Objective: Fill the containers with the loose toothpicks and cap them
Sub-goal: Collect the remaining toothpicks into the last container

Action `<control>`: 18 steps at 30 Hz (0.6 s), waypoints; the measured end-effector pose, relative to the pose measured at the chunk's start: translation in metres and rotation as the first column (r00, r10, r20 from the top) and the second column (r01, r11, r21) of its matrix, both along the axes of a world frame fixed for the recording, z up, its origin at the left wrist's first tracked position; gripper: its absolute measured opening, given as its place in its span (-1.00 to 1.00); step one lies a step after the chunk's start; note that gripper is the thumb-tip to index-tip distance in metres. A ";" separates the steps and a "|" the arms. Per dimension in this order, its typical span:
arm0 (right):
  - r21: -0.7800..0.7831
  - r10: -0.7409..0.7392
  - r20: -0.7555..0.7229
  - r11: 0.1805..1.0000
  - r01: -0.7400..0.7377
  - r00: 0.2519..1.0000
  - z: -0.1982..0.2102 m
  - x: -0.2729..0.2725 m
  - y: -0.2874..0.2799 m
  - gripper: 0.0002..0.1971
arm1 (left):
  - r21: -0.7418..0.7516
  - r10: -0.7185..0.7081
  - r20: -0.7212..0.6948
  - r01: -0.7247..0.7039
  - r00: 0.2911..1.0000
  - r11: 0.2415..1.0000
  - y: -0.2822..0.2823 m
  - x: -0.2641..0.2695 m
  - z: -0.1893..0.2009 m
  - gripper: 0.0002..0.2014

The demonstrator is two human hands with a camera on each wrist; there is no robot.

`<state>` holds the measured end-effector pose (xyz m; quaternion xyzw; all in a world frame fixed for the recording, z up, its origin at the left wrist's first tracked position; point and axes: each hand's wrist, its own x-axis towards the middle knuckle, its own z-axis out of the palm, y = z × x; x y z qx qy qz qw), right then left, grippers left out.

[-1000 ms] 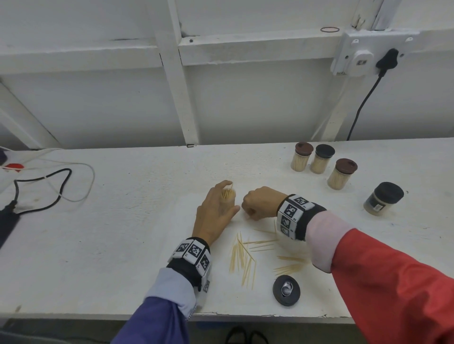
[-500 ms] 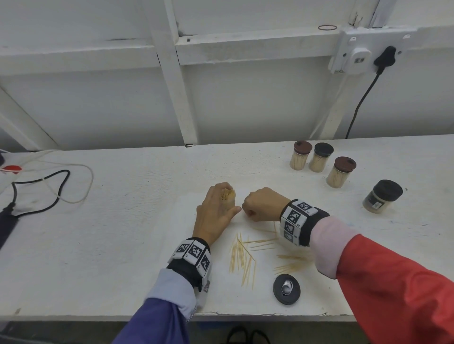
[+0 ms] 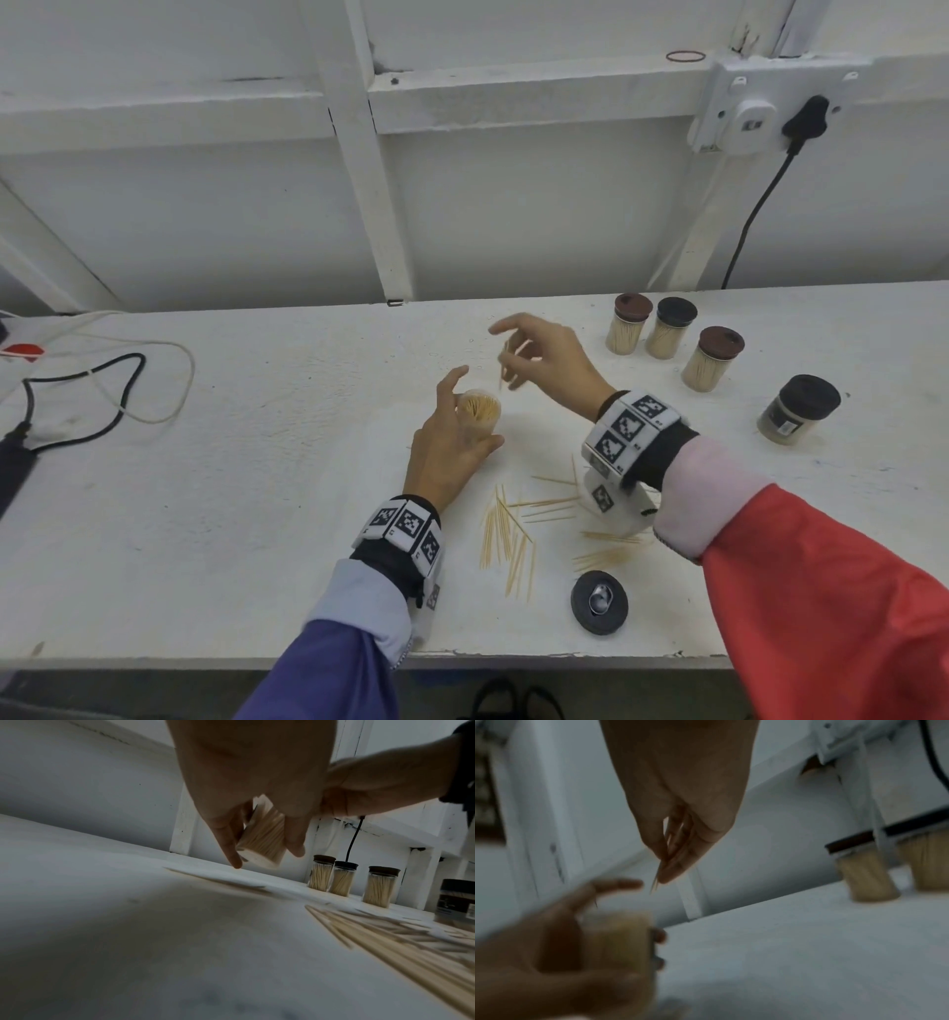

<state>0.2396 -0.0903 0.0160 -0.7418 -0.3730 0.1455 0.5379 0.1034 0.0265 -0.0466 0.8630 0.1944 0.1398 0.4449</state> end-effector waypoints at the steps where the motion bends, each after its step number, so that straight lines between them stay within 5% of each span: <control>1: 0.081 -0.003 -0.050 0.997 0.007 0.999 0.005 -0.003 0.002 -0.80 | -0.015 0.004 -0.004 -0.004 1.000 1.000 0.000 0.001 -0.001 -0.11; 5: -0.008 0.014 0.129 1.000 -0.013 0.992 0.000 -0.013 0.009 -0.90 | -0.053 0.021 0.002 -0.021 1.000 0.998 0.002 0.002 -0.002 -0.11; 10: -0.204 0.130 0.525 0.979 -0.024 0.841 -0.027 -0.024 0.009 -0.84 | -0.050 0.049 0.026 -0.048 0.998 0.998 0.003 0.003 -0.002 -0.18; 14: -0.163 0.114 0.341 0.985 -0.061 0.933 -0.026 -0.032 0.010 -0.67 | -0.005 0.112 0.038 -0.112 0.993 0.994 0.006 0.003 -0.002 -0.22; 18: -0.295 0.197 0.163 0.945 -0.143 0.967 -0.019 -0.031 0.011 -0.47 | 0.031 0.110 0.058 -0.112 0.992 0.993 0.007 0.002 -0.001 -0.23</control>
